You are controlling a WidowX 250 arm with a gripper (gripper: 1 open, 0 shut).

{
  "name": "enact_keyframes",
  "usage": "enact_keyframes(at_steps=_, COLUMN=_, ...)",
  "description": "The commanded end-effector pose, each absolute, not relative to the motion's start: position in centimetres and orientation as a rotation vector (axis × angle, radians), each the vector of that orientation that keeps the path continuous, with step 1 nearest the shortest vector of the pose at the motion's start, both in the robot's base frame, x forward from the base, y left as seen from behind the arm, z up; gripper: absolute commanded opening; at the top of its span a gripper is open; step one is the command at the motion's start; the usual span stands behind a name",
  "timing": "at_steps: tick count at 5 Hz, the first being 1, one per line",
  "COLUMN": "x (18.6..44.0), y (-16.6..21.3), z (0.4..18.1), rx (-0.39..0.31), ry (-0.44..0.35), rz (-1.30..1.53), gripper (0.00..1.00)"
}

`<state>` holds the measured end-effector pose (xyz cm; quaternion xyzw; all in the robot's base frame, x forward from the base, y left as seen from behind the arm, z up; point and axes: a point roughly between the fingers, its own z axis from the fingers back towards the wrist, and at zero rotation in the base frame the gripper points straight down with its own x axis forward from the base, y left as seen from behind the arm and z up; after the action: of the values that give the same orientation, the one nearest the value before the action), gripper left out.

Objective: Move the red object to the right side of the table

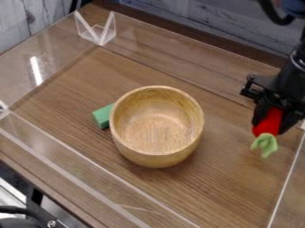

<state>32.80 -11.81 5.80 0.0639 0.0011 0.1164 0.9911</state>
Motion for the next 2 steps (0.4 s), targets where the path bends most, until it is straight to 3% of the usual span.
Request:
enact_keyframes(at_steps=1, x=34.74, y=-9.98, z=7.48, rx=0.118, ry=-0.032, rz=0.269, gripper=0.0)
enact_keyframes(at_steps=2, x=35.33, y=-9.8, z=6.8, rx=0.12, ry=-0.02, rz=0.274, gripper=1.0)
